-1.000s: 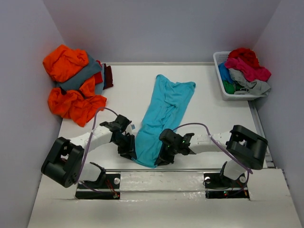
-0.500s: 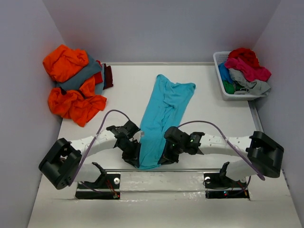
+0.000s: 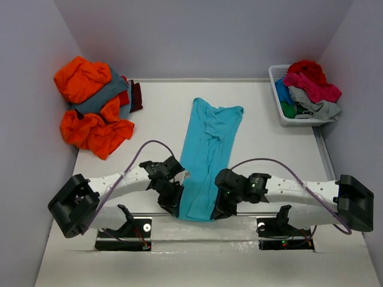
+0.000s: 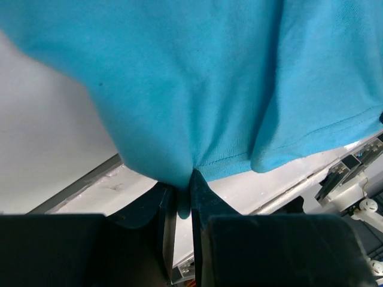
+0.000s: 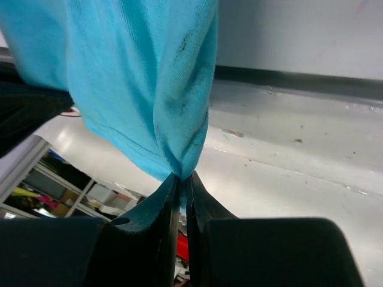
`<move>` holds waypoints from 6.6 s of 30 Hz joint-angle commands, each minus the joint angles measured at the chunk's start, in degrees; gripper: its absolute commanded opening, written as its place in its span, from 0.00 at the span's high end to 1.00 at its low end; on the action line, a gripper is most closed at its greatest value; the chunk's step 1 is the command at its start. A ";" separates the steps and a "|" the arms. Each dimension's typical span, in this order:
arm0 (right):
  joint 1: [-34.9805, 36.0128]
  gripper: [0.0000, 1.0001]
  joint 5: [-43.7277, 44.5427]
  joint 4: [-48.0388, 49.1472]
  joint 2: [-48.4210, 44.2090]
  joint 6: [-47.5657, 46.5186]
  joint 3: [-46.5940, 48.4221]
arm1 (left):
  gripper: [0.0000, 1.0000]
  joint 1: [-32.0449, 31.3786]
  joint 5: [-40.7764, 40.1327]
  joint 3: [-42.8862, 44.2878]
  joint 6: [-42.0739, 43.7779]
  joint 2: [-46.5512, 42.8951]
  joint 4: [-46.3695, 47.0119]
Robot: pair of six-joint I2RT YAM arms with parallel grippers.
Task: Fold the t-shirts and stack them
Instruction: Rotate the rectangle-folded T-shirt at the center of the board.
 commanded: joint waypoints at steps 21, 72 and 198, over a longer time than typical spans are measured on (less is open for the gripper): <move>9.04 0.50 -0.98 -11.35 7.43 -1.78 9.61 | 0.41 -2.27 -3.48 4.95 -4.83 -13.80 -16.60; -49.32 0.42 -0.09 -19.27 44.78 -41.78 66.57 | 0.36 26.64 -8.05 79.84 7.11 51.23 -9.31; -53.01 0.48 -4.49 -23.58 68.96 -42.92 87.23 | 0.36 21.98 -1.90 68.33 9.58 51.33 -8.43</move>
